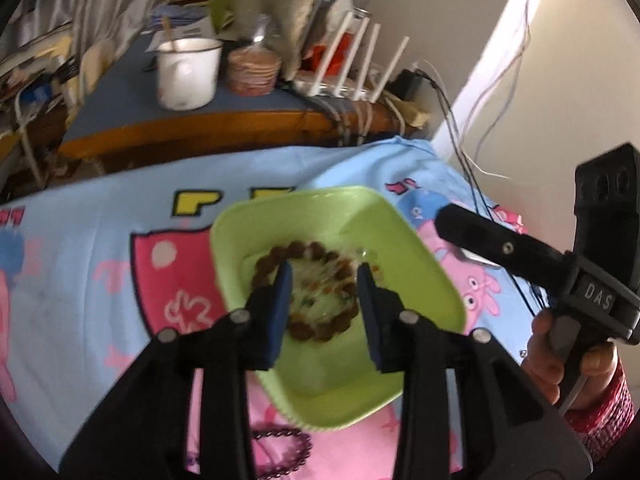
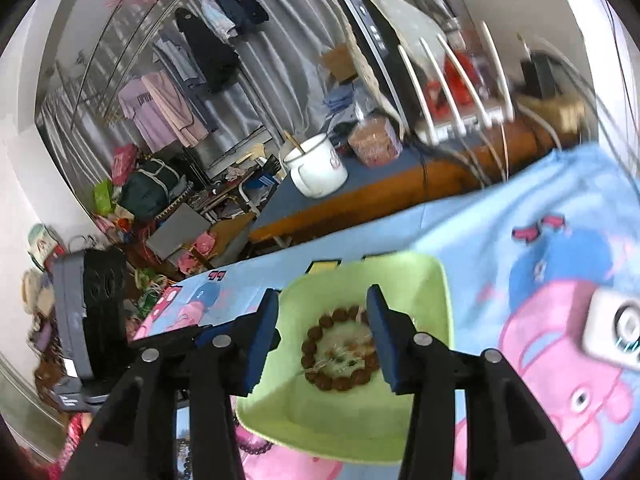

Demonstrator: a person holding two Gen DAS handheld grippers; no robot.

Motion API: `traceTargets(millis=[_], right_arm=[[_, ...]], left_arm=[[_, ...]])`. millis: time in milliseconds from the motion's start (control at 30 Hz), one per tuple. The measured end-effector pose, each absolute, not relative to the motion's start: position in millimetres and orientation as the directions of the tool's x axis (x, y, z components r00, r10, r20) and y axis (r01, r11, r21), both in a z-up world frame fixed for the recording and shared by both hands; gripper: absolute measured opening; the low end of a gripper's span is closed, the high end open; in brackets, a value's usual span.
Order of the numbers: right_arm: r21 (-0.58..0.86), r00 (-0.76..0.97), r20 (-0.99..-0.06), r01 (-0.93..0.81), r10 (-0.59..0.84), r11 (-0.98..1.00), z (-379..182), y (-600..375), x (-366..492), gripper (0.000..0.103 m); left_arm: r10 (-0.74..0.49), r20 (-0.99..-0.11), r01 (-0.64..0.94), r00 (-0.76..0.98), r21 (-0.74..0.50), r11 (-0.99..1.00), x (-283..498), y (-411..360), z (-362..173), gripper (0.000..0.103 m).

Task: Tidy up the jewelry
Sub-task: 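Grasp a purple bead strand with the left gripper, carry it into the basket, release, then move the open left gripper back over the jewelry pile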

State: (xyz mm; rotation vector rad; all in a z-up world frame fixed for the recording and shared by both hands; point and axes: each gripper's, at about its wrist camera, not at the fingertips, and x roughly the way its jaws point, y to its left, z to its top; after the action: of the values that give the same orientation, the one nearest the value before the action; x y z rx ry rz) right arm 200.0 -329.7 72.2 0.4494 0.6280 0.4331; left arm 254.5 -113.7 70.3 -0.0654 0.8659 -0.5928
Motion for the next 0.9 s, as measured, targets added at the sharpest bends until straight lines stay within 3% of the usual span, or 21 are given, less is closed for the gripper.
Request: traceTargets(millis=[200,467,700,900], right_arm=[[0.462,0.743,-0.450,-0.281,0.495,0.841,69,-314,170,0.015],[0.430,0.693,-0.435,-0.401,0.575,0.809,88,-275,136,0.015],[0.357,0.610,-0.531,-0.468,0.588,0.808,62,-238,106,0.010],[0.341,0.470,-0.642,-0.533,0.606,0.774,26,-190,104,0.004]], left_arm=[[-0.458,-0.678,0.410,0.576,-0.245,0.879,227,-86,76,0.032],[-0.373,-0.631,0.300,0.680,-0.225,0.927,161,-8,99,0.032],[-0.338,-0.649,0.212,0.681,-0.268,0.940,113,69,74,0.032],[-0.394,-0.681,0.212,0.617,-0.339,0.917,99,87,34,0.032]])
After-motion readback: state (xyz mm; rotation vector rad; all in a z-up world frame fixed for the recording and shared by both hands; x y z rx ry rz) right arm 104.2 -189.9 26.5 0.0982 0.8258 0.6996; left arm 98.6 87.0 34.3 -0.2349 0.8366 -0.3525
